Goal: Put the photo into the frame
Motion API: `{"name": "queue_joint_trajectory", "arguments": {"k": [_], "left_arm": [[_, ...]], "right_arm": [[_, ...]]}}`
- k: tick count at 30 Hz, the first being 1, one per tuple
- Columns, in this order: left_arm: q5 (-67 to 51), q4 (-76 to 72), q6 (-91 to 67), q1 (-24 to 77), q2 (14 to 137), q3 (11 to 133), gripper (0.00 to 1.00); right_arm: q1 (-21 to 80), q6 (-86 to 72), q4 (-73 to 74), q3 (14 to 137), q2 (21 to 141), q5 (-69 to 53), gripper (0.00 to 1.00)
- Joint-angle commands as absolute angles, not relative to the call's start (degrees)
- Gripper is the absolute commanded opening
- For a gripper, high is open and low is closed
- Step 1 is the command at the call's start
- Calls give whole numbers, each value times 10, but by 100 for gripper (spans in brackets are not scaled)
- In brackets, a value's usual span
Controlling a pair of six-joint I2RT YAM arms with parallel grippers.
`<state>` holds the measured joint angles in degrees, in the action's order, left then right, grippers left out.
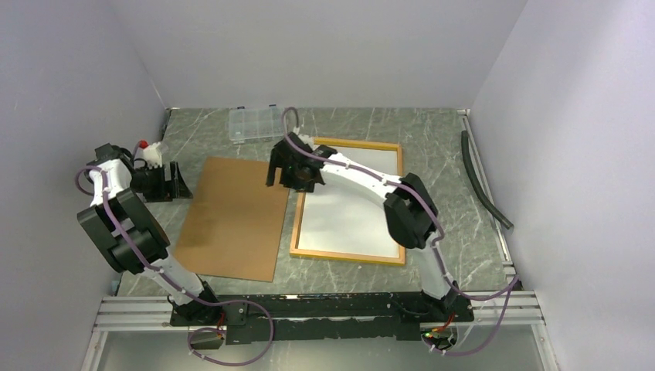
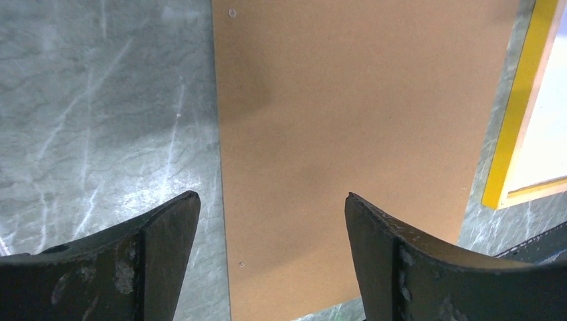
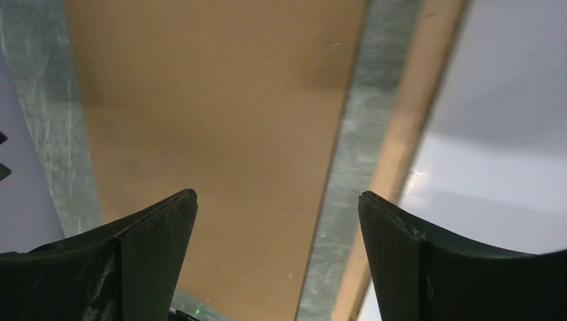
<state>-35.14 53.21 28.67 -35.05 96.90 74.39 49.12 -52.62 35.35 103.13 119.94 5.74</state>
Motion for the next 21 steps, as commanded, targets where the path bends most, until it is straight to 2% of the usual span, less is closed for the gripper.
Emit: {"name": "queue_joint_trajectory", "arguments": {"k": [1,10,21], "left_arm": [[-357,531,317,-349,981,718,83],[-269,418,288,-345,1009,667,70],[-191,343,282,-292,1027,604,67]], "right_arm": [[513,-529,324,1079,1252,-4,94],[518,-577,365,1099,1299,-2,95],[527,-599,396,1132,1337,19,96]]}}
